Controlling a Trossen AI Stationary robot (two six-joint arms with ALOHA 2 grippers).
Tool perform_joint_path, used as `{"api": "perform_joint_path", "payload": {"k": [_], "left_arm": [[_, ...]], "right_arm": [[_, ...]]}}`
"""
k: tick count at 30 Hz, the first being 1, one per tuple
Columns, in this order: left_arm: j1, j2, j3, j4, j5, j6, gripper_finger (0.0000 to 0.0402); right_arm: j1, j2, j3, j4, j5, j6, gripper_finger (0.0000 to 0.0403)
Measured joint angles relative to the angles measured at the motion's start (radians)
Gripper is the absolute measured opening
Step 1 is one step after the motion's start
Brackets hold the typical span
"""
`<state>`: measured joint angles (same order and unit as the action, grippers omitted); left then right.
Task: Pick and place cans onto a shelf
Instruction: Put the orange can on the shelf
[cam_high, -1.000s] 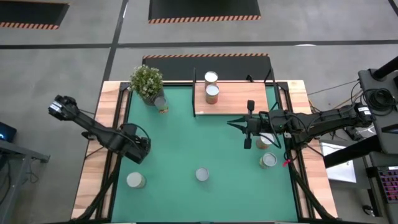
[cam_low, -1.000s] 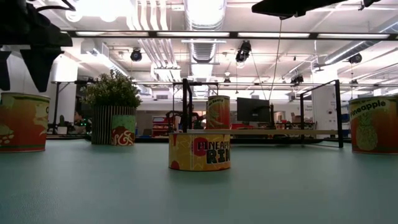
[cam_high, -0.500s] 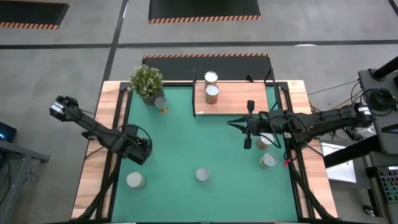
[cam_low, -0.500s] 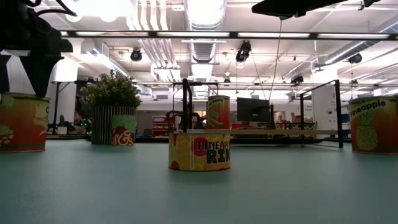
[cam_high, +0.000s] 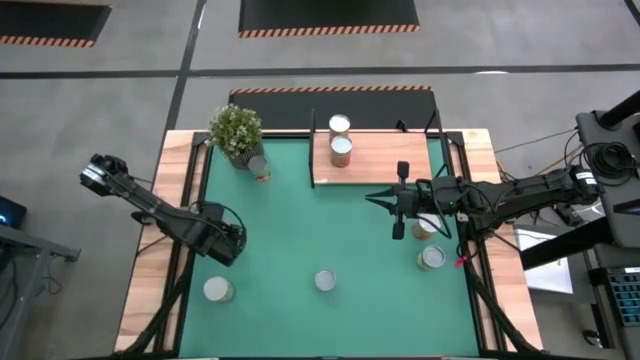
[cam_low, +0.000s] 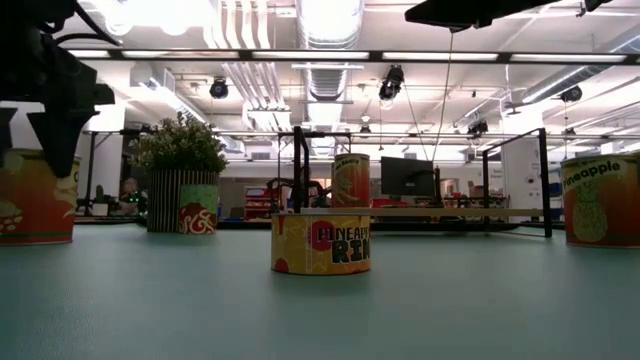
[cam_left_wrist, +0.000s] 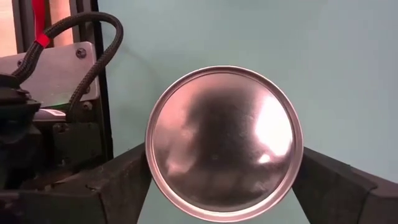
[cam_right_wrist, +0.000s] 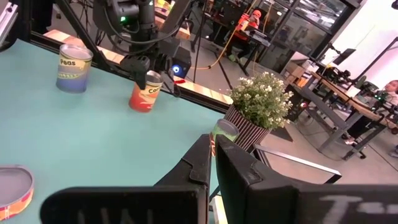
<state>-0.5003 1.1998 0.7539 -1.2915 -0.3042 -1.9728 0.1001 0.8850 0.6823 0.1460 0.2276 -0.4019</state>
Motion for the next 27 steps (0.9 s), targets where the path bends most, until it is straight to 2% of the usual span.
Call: {"api": "perform_joint_path", "payload": {"k": [6, 13, 21, 27], "left_arm": [[0.0, 0.012, 0.017, -0.002, -0.001, 0.0, 0.0291], [0.0, 0.035, 0.117, -0.019, -0.057, 0.01, 0.03], [0.002, 0.172, 0.41, -0.018, -0.247, 0.126, 0.0298], [0.04, 0.34, 0.684, -0.017, -0.325, 0.357, 0.0298]], "right_arm": [[0.0, 0.0, 0.0, -0.001, 0.0, 0.001, 0.0013], [0.0, 0.0, 0.0, -0.022, 0.009, 0.001, 0.0013], [0.0, -0.041, 0.001, -0.069, 0.061, 0.015, 0.0013], [0.0, -0.126, 0.001, -0.139, 0.061, 0.06, 0.0013]]}}
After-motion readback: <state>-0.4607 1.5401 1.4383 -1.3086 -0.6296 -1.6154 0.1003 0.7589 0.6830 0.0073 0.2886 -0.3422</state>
